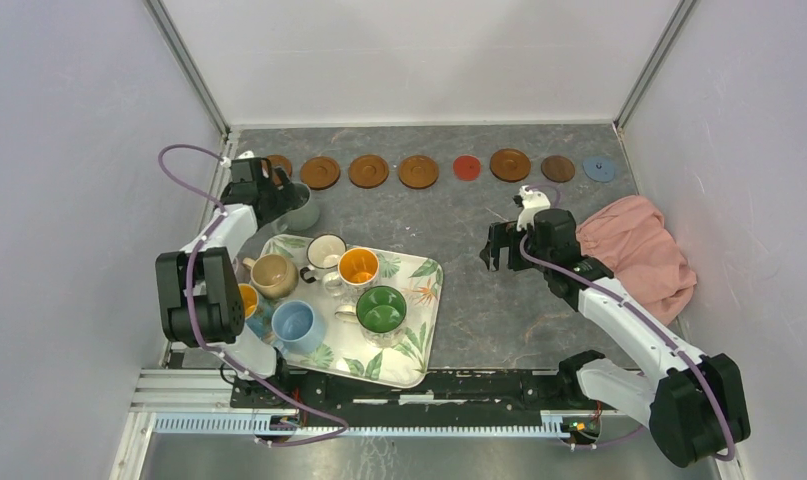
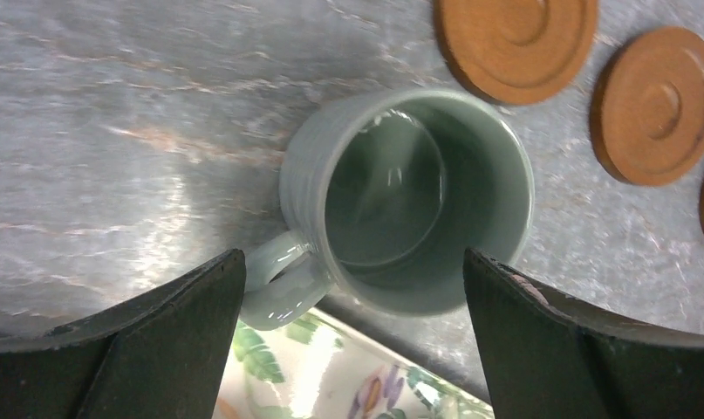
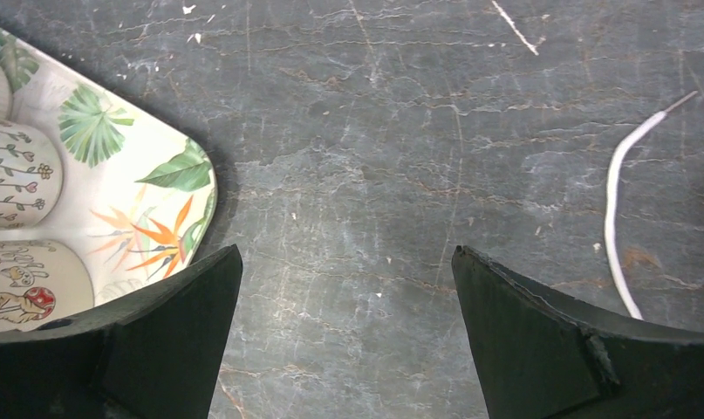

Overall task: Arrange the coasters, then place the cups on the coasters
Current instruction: Pick up the cup at the center of the board, then place the cup on the coaster.

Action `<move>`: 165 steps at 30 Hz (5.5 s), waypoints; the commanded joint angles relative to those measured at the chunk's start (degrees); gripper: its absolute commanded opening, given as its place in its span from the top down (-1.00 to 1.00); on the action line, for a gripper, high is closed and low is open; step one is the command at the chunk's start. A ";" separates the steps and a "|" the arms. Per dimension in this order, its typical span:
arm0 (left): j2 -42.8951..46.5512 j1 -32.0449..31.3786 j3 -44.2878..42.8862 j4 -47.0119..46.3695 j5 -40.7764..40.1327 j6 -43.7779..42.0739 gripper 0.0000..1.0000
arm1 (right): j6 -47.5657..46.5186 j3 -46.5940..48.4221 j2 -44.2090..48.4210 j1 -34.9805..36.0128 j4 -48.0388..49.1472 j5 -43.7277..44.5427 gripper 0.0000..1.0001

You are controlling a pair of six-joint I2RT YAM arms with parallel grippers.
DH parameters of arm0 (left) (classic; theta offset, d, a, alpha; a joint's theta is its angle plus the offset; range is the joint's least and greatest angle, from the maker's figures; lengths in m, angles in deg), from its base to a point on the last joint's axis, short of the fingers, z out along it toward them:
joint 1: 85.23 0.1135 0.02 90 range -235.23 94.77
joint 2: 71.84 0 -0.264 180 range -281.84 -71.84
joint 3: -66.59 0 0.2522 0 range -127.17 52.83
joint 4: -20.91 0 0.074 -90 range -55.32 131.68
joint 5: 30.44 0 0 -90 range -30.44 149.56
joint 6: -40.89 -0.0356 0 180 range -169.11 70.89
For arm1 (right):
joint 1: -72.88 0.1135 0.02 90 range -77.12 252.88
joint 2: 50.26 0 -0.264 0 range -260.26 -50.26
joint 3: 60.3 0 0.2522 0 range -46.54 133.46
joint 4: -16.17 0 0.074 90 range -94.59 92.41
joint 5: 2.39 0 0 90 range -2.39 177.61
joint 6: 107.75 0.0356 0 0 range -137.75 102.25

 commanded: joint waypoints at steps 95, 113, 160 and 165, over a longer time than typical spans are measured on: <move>-27.00 -5.06 -40.76 6.85 -23.59 -2.29 0.96 | -2.95 0.49 -0.38 3.79 1.88 -1.20 -0.96; -30.49 -3.75 -42.78 8.53 -20.76 -2.74 0.96 | -3.09 0.83 -0.90 4.01 1.77 -0.94 -0.96; -13.21 -9.65 -28.10 10.18 -20.34 -2.64 -0.99 | -2.91 0.67 0.86 4.44 1.96 -1.02 -0.96; -5.75 -12.71 -20.50 9.80 -18.67 -1.53 -0.99 | -3.00 0.63 1.12 4.54 1.85 -1.20 -0.96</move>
